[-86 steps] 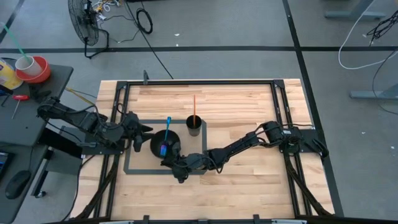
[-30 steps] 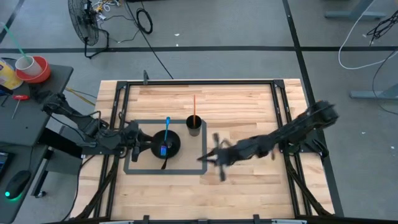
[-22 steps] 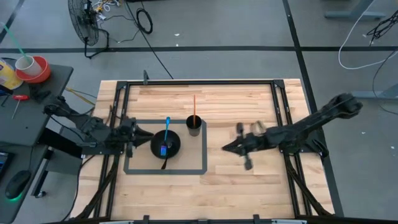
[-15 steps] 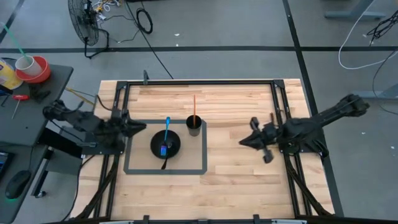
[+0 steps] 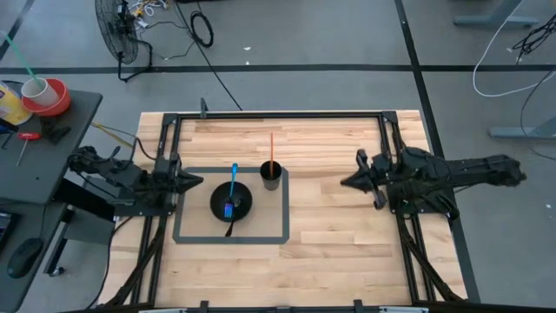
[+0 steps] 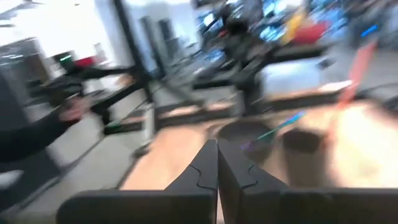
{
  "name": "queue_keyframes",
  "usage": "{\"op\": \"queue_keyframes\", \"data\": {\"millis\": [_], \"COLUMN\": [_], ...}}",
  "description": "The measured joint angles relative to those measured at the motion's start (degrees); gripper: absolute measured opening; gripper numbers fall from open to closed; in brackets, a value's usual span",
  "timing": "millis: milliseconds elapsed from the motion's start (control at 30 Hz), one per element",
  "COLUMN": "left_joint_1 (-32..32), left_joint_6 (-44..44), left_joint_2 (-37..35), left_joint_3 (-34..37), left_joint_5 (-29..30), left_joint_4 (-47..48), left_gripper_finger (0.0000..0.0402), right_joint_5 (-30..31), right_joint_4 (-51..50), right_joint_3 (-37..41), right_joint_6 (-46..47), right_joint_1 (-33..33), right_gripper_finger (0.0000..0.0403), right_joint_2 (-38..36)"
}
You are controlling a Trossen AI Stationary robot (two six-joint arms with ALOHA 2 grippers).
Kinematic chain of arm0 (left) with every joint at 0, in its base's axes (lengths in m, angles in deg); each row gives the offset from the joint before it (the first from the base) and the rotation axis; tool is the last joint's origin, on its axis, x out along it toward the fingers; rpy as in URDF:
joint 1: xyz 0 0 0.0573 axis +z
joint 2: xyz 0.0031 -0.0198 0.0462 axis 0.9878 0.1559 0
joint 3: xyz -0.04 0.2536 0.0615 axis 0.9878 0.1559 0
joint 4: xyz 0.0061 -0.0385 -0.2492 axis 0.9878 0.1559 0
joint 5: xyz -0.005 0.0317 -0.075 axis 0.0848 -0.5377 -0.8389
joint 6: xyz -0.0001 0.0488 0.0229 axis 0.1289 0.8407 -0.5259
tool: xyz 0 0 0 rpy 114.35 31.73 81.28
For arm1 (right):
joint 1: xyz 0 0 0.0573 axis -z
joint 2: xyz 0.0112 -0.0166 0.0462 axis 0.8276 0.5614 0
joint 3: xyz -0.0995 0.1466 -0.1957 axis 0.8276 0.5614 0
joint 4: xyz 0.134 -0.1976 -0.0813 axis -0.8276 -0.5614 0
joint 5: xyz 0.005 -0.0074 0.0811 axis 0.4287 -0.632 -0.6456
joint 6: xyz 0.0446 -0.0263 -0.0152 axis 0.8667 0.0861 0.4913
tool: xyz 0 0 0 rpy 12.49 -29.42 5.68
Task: Pick & Place Utensil
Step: Return to Home Position
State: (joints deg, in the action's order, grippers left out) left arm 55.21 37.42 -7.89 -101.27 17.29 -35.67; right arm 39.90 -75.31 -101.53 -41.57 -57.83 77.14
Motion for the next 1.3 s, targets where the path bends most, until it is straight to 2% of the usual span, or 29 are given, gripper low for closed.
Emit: {"op": "queue_keyframes", "data": {"millis": [133, 300, 367, 467, 533, 833, 900, 1167, 1300], "left_joint_1": [0.0, 0.0, 0.0, 0.0, 0.0, 0.0, 0.0, 0.0, 0.0], "left_joint_6": [4.81, 8.65, 11.42, 12.5, 13.19, 17.72, 18.32, 16.81, 15.39], "left_joint_2": [-0.7, -1.33, -1.61, -1.61, -1.46, -1.31, -1.24, -1.11, -1.11], "left_joint_3": [0.45, -2.24, -2.58, -2.6, -1.92, 2.48, 2.73, 2.73, 2.83], "left_joint_5": [-1.77, -1.9, -1.82, -0.87, 0.13, 3.98, 4.79, 5.91, 0.55], "left_joint_4": [1.43, 4.21, 4.5, 3.71, 1.95, -2.56, -2.58, -2.63, -2.2], "left_gripper_finger": [0.0014, 0.0005, 0.0004, 0.001, 0.0014, 0.0005, 0.0006, 0.001, 0.0004], "right_joint_5": [5.28, 9.92, 10.0, 9.95, 7.21, 4.88, 4.32, 16.09, 17.11], "right_joint_4": [1.89, 1.4, 0.5, 4.7, 6.81, 11.24, 15.14, 12.11, 12.3], "right_joint_3": [0.02, 0.0, 0.2, 4.0, 7.52, 16.63, 19.27, 20.22, 20.22], "right_joint_6": [-7.33, -12.92, -13.46, -12.84, -10.78, -10.55, -8.6, -6.42, -6.45], "right_joint_1": [2.39, -1.85, -3.82, -5.33, -5.03, -0.45, -0.66, -1.09, -1.09], "right_gripper_finger": [0.0001, 0.0, 0.0, 0.0, 0.0, 0.0001, 0.0004, 0.0016, 0.0017], "right_joint_2": [-3.11, -7.69, -9.05, -9.93, -10.52, -17.17, -17.72, -17.02, -17.0]}}
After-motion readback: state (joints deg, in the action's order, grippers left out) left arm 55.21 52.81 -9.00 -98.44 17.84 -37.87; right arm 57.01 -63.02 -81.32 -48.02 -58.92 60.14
